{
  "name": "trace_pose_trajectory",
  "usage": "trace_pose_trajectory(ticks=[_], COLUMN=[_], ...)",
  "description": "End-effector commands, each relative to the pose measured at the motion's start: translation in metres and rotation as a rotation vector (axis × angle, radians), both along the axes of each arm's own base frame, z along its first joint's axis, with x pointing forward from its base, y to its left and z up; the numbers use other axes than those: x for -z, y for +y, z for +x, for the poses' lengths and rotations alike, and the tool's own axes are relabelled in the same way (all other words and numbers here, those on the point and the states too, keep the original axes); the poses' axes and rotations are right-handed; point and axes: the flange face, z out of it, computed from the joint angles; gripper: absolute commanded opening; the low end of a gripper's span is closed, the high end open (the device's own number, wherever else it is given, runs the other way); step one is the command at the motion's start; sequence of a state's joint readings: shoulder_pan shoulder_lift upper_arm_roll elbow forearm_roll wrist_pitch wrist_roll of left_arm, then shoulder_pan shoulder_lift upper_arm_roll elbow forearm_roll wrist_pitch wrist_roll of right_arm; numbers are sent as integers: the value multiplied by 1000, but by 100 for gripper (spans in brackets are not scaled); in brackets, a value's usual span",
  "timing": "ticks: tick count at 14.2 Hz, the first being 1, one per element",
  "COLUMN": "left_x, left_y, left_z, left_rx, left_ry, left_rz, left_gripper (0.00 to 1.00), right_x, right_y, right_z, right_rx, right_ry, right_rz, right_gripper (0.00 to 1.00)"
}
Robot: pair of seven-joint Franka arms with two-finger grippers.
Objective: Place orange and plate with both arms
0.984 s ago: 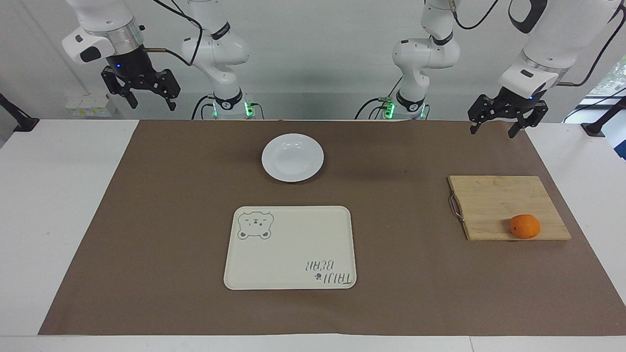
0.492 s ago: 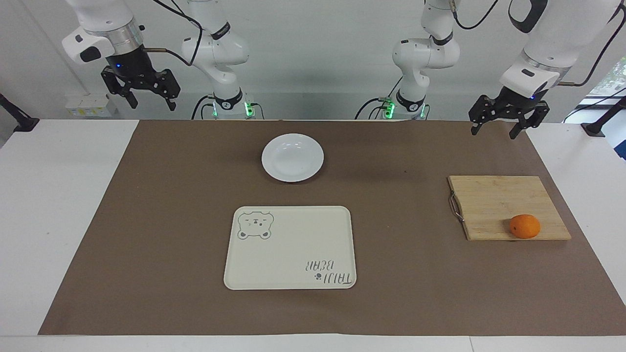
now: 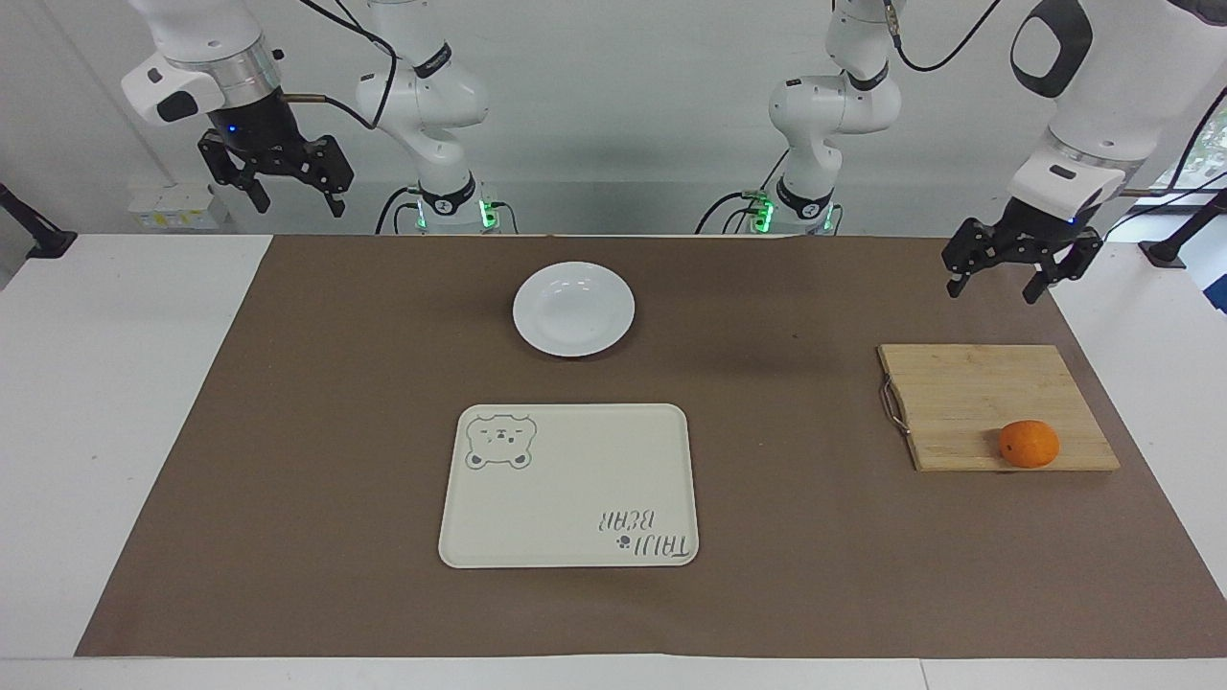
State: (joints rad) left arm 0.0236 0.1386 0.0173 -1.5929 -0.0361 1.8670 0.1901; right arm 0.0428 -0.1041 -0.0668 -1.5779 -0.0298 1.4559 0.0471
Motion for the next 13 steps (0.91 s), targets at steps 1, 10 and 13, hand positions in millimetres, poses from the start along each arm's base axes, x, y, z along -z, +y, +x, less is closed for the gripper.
trace_pose_trajectory(ticks=[1, 10, 13], left_x=[42, 165, 184], left_y=[28, 113, 121], left_z=[27, 64, 65], left_rx=[-22, -138, -157], left_ry=[-24, -26, -12], left_rz=[-13, -1, -3], left_gripper=[100, 100, 100], right_x=[-2, -2, -2], right_y=[-3, -3, -3], right_z=[2, 2, 2], right_rx=[-6, -6, -7], right_ry=[-5, -5, -5], right_rz=[-7, -7, -7], right_gripper=[100, 100, 100])
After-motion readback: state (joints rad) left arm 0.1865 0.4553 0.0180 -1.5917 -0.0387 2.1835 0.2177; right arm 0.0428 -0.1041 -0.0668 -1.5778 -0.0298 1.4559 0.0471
